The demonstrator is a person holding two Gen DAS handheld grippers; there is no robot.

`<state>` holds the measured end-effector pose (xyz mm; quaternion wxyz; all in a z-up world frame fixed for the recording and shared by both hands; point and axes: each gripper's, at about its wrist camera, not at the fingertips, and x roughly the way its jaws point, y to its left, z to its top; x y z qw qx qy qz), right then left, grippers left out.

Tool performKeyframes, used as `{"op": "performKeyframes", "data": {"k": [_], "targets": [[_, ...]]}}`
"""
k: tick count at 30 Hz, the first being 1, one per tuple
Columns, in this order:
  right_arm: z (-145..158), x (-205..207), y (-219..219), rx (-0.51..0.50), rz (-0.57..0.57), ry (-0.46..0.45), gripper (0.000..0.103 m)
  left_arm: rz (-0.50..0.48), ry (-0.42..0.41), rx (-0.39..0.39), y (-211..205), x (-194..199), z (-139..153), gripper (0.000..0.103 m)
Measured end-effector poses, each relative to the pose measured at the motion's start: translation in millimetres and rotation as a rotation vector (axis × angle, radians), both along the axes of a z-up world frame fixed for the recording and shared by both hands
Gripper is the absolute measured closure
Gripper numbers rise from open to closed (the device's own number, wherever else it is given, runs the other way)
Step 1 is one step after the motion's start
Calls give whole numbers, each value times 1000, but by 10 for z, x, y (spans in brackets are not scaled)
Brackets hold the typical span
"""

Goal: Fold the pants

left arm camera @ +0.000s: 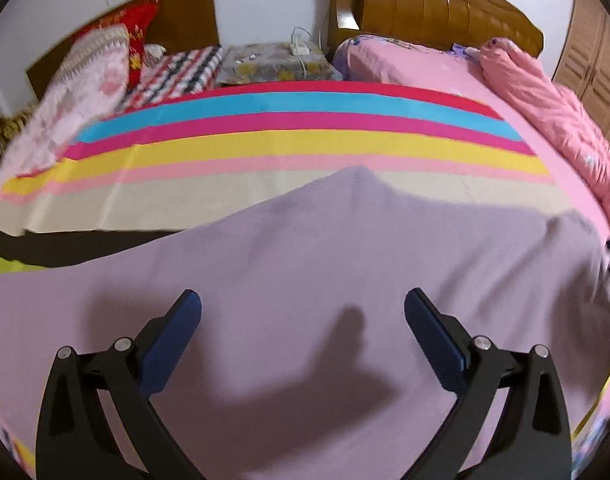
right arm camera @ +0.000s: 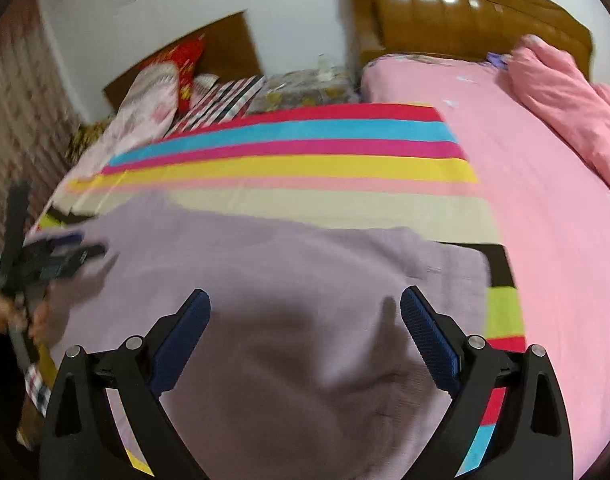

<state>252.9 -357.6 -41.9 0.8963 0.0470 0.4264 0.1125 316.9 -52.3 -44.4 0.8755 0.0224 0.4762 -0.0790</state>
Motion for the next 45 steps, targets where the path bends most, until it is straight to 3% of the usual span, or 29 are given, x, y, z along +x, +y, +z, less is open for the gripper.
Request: {"op": "performKeyframes", "data": {"k": [4,7,9,10,12,17,22,24,27,31,34,39,41,43,45], "targets": [[-84,31,327,-71,108,17,10,-111,-47,43,-371,204,44,2],[-207,48,403,-84,119,42,10,-183,-5,68,-643,379,-155,2],[-300,58,379,-105,92,77,10,-178,-9,149,-733,498,-338,1],[-334,37,346,-97,91,90,10,-184,-44,120,-711,502,-342,1],[-374,-59,307,-113,101,89,10,-163,-33,65,-623,583,-365,1],[-460,-295,277,-187,122,69,10,-144,-40,77,-647,644,-390,1],[-370,-387,340,-239,37,80,10,-140,-39,70,-622,619,-394,1],[-280,-458,391,-208,3,63,10,-141,-40,70,-627,616,-394,1],[-198,-594,604,-105,61,29,10,-140,-40,70,-627,625,-395,1],[-459,-696,1012,-214,132,88,10,-139,-41,72,-633,573,-394,1],[-499,-835,899,-158,106,57,9,-139,-42,72,-601,551,-383,1],[-411,-888,895,-188,66,82,9,-138,-42,73,-603,551,-387,1],[-329,-926,941,-197,11,31,9,-139,-42,73,-603,549,-385,1],[-349,-952,991,-154,42,11,8,-139,-43,75,-601,549,-386,1],[-506,-927,1012,-164,40,57,6,-139,-43,75,-582,555,-383,1]]}}
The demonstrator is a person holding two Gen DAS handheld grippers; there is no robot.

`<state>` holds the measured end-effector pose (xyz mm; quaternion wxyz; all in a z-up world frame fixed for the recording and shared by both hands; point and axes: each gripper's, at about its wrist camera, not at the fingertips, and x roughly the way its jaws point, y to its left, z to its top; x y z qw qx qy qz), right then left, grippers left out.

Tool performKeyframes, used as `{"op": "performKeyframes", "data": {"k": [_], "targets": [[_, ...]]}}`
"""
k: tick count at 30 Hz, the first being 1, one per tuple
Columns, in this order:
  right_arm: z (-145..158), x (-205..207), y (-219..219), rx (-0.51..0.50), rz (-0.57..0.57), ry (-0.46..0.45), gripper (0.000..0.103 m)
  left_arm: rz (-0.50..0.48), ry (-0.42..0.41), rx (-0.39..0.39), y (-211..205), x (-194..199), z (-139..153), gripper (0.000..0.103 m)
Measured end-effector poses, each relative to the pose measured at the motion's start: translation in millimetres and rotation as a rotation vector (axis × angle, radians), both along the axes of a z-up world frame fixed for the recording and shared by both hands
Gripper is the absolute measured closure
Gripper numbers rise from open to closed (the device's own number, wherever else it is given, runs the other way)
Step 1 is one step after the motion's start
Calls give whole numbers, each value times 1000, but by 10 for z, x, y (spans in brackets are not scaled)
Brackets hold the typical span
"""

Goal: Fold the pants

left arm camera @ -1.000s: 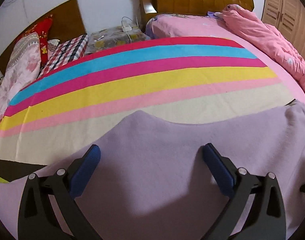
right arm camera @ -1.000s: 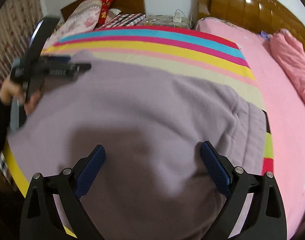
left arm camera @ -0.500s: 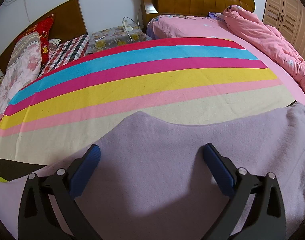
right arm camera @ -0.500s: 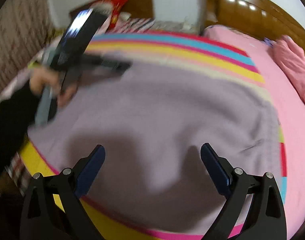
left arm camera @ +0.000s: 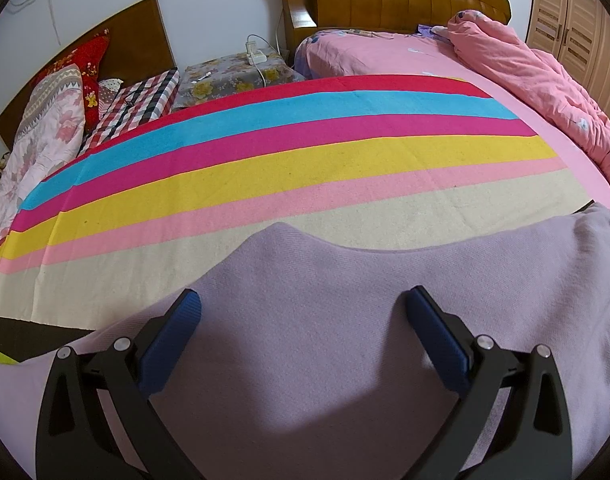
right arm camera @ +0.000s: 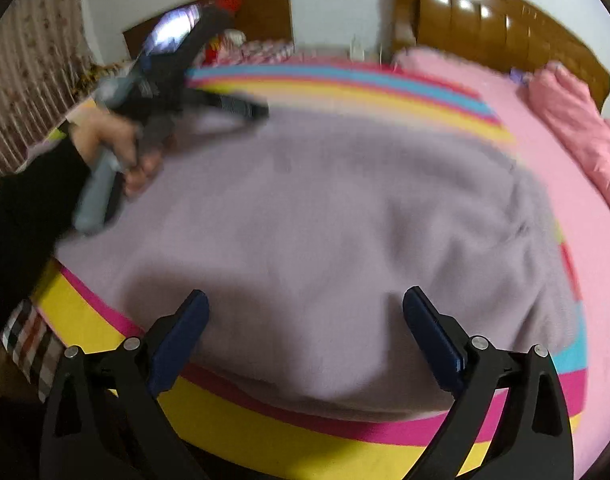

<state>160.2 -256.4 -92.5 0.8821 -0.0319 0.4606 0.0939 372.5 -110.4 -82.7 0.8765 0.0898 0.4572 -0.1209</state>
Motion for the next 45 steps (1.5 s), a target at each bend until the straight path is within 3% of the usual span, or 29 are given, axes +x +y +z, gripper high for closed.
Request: {"op": "performKeyframes", "data": {"k": [2,12,16,20,23,26,29,34,41,45], "targets": [[-46,-65,-28,17,5,-38,6,0,0,0,2,0,3,1],[-45,-203,-25,17,-31,-39,5,1,0,0,2,-5,8,1],[-41,-173,-35,7,-40,-22,5,50,-13,50,102,-186,142,2],[-36,-126,-12,-11,-53,-18,5,83,-112,-60,695,-745,434,2],[29,-88,41,-37,-109,2,5,189,-126,-18,1276,-1036,432,2],[211,-80,170,-17,-159,-58,5,282,-129,34,1947,-1312,421,2],[388,18,560,1,-81,-123,5,397,-143,82,2489,-1532,424,2],[455,326,1425,0,95,-143,5,513,-130,52,3111,-1707,380,2],[307,459,2242,-40,250,-109,5,554,-76,72,3398,-1761,167,2],[119,469,2329,-79,262,-47,5,555,-68,35,3471,-1797,97,1]]}}
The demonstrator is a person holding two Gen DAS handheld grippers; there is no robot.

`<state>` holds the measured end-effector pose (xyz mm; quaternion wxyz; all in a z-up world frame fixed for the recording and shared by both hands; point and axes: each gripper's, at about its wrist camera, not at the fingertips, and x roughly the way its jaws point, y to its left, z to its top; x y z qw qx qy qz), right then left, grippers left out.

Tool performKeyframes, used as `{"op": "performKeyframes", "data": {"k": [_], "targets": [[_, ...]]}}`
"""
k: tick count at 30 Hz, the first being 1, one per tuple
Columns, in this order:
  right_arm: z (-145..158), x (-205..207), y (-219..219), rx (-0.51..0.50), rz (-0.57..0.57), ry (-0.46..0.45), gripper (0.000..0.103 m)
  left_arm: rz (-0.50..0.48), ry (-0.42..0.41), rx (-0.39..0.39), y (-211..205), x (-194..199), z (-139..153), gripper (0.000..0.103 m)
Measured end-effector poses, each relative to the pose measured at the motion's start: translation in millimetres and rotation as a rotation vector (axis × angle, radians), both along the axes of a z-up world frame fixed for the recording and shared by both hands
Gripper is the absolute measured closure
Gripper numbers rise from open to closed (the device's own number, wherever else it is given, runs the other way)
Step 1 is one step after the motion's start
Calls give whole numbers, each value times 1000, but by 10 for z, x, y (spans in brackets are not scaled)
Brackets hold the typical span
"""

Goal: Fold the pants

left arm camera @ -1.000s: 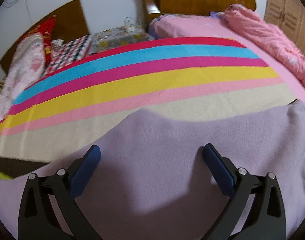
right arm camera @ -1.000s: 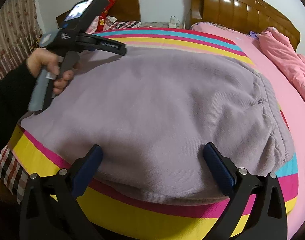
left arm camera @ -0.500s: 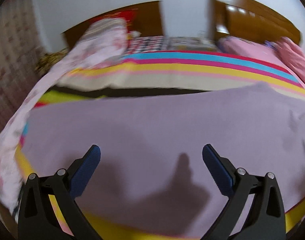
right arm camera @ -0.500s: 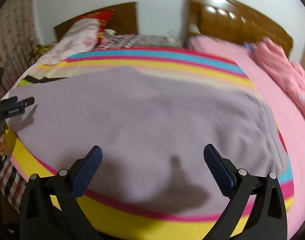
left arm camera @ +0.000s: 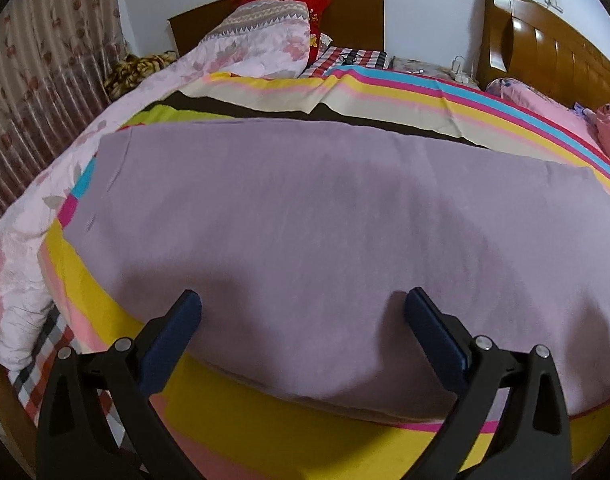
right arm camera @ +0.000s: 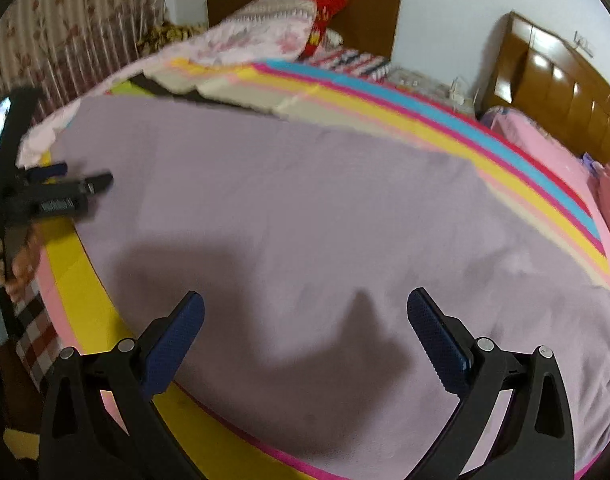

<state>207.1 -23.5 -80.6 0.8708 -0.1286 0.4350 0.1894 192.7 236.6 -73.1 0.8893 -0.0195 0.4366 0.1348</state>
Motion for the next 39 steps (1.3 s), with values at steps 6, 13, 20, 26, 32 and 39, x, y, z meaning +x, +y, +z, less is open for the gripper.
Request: {"op": "performKeyframes", "data": {"k": [6,13,20,26,32,39], "targets": [[-161,28,-199,47,-40,79,5,-22,-17,-42,40,-55,-33,1],[-177,0,-204,63,-31,60,4,204,-297,-779,1463,-641,-28,3],[-176,-7,-223,73,-27,43,4,335,-295,-833,2251,-634,-285,26],[-177,-9,-221,74,-20,38,4,367,-327,-851,2484,-492,-415,33],[-175,-24,-224,78,-21,29,4,322,-390,-885,2584,-415,-493,46],[-182,-39,-217,83,-18,17,4,334,-476,-922,2650,-567,-671,76]]}}
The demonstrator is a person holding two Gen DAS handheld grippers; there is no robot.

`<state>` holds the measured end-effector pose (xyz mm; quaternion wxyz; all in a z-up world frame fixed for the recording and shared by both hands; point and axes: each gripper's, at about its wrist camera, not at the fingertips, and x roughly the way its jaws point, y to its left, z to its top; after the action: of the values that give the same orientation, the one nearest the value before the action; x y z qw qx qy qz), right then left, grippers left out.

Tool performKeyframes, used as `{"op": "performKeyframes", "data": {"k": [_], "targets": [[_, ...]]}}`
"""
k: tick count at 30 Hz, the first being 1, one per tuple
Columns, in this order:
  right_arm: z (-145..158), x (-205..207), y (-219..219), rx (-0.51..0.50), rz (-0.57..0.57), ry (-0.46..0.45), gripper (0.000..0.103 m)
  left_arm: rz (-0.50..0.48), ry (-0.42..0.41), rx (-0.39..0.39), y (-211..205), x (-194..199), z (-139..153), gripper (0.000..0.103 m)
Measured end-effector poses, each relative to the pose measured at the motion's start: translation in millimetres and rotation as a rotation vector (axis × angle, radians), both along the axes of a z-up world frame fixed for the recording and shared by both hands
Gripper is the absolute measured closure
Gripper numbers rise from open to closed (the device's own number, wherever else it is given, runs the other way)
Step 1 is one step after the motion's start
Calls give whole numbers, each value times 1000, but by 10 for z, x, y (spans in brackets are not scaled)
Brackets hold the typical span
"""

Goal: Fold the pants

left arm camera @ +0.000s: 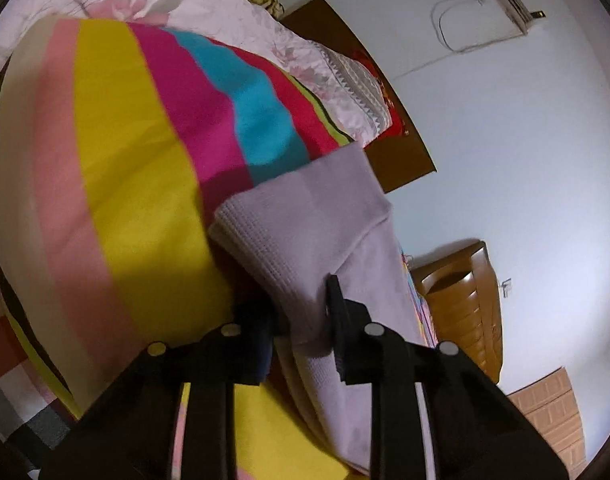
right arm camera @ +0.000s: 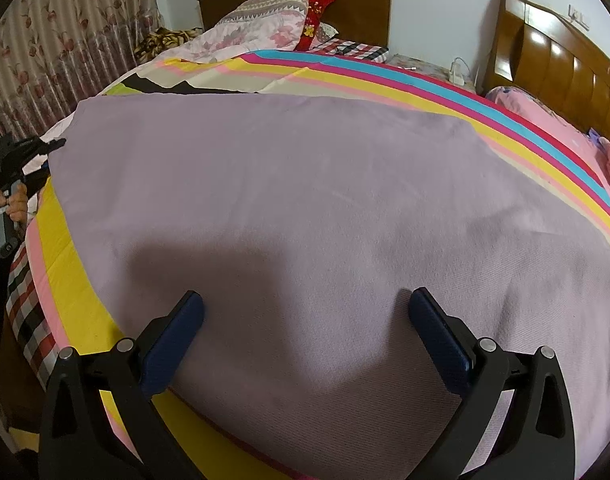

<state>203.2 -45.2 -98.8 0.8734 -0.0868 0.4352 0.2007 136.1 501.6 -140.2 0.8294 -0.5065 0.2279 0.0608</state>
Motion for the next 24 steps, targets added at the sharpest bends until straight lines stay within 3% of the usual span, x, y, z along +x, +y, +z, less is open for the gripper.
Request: {"op": "performKeyframes", "data": {"k": [4,5,6,8,9,12,14,16,18,20,22,24], "targets": [[-1,4,-12,7,9,-4,4,48,10,12,-77,26,38,75],[0,6,-17,9,12,-4,4,54,28,42,-117,41,93,86],[2,8,-23,11,13,-2,4,67,37,86,-176,44,195,88],[21,10,-48,18,17,10,5,115,31,222,-412,-15,553,88],[43,5,-77,29,11,13,5,130,24,328,-635,-13,845,88],[239,-92,-320,142,-33,-39,5,81,-42,560,-1309,85,1531,88],[432,-175,-539,207,-68,-106,5,-49,-107,750,-2073,259,1986,88],[612,-250,-757,235,-113,-167,5,-180,-162,928,-2854,338,2180,88],[751,-315,-964,249,-161,-211,5,-317,-210,1046,-3516,370,2186,88],[856,-383,-1175,254,-218,-244,5,-533,-218,1128,-4196,393,1966,85],[899,-441,-1356,248,-265,-260,5,-833,-156,1207,-4838,407,1494,78],[885,-477,-1496,229,-301,-261,5,-981,-73,1314,-5263,330,990,51]]}}
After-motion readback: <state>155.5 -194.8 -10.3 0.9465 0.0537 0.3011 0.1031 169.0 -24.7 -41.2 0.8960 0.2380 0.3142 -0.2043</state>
